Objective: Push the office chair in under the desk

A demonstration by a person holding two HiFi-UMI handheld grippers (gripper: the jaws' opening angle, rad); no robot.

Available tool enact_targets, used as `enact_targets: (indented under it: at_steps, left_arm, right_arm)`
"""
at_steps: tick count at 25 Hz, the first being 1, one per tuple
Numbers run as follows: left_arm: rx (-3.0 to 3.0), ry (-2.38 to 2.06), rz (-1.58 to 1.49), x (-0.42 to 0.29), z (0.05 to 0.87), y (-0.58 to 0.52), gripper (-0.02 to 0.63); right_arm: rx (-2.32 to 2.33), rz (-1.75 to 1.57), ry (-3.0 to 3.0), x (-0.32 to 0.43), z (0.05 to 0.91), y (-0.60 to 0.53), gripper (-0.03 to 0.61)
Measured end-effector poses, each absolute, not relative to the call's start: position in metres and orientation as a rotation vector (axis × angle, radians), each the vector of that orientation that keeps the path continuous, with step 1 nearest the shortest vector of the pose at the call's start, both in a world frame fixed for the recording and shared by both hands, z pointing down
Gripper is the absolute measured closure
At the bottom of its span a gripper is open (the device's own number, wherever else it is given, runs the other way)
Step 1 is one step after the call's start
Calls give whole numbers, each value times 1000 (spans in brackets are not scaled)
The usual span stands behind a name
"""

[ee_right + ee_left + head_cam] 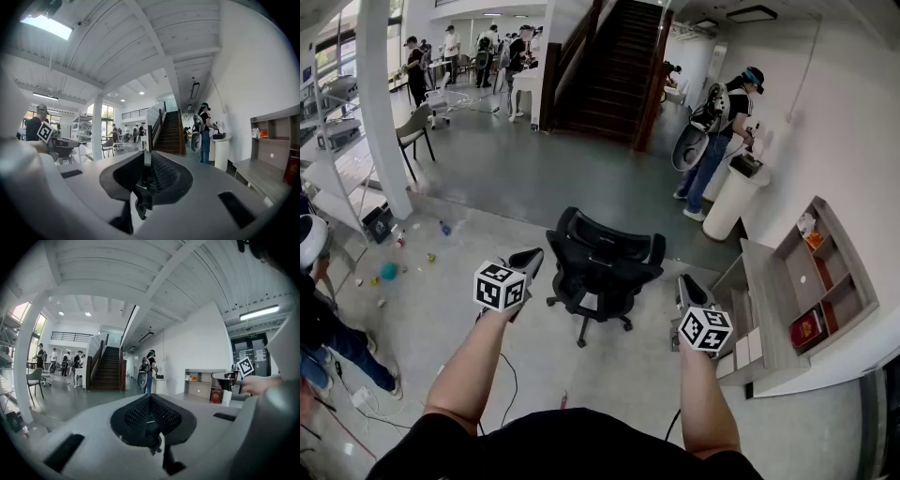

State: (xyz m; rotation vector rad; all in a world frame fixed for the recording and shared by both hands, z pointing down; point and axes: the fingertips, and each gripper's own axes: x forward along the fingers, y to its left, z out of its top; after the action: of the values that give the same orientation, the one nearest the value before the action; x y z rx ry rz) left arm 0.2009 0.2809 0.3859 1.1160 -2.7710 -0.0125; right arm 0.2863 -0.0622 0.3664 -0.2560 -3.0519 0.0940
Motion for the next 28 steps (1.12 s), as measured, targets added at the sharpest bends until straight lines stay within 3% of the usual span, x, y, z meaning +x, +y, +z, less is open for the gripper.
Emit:
enact_targets:
  at_steps: [15, 28]
  left_arm:
    - [1164, -2738, 101, 191, 381, 228, 598]
    - [1175, -2702, 61, 96, 411, 231, 598]
  right_arm:
    - [-270, 125, -3034, 281, 381, -109, 537]
    - [-212, 120, -3010, 194, 396, -104, 537]
